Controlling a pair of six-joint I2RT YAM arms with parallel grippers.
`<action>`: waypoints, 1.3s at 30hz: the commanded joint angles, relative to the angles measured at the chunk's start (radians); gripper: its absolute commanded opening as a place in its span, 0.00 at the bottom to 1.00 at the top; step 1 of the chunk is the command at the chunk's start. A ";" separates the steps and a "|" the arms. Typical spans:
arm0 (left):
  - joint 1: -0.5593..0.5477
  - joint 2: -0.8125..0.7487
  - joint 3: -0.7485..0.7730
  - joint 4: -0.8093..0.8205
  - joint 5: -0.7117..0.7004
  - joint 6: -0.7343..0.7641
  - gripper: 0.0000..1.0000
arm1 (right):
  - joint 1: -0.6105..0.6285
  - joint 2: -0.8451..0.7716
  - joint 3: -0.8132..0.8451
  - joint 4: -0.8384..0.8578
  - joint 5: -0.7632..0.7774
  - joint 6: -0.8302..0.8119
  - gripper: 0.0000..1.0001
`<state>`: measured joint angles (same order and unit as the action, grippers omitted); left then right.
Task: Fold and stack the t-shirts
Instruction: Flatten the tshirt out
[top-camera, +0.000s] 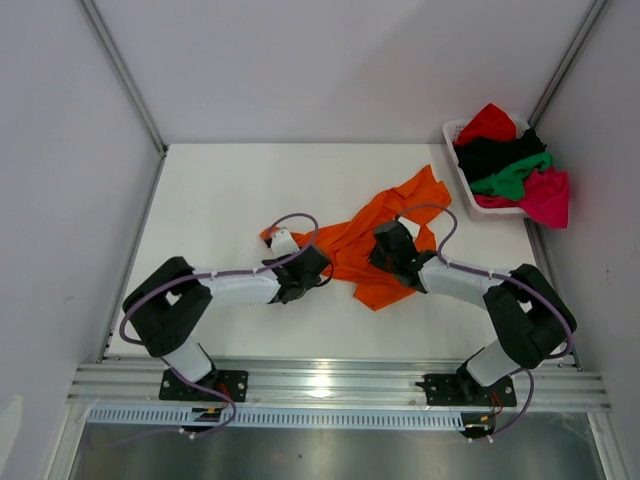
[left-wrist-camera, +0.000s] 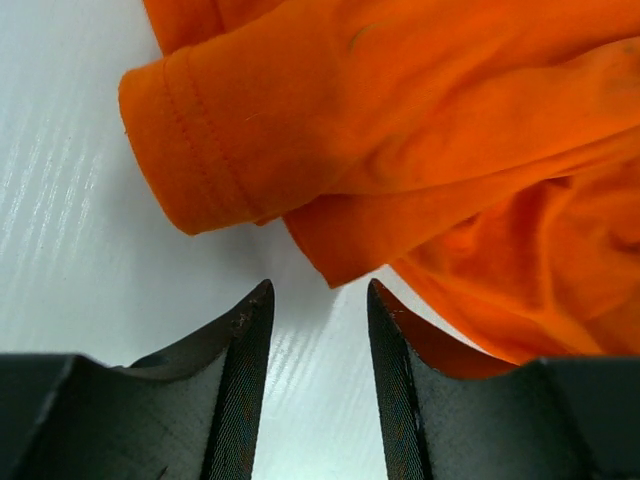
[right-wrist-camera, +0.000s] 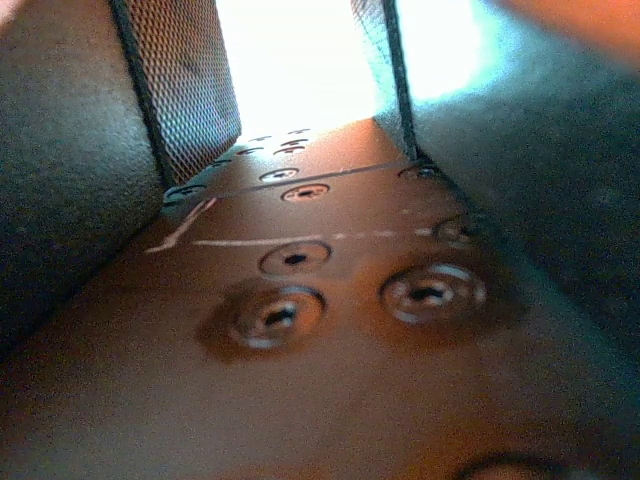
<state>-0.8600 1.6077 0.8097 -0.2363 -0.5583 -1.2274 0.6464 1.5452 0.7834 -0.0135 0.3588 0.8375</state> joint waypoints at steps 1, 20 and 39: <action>-0.008 0.006 0.036 0.040 -0.032 0.019 0.46 | 0.007 -0.017 -0.004 0.017 0.028 0.002 0.37; -0.008 0.043 0.052 0.068 -0.091 0.080 0.33 | 0.032 0.000 -0.006 0.023 0.034 0.011 0.37; -0.007 -0.058 0.111 0.015 -0.195 0.216 0.01 | 0.039 -0.005 0.007 0.050 0.104 -0.069 0.37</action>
<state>-0.8619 1.6554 0.8680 -0.2138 -0.6655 -1.0721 0.6796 1.5467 0.7818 -0.0055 0.4034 0.8143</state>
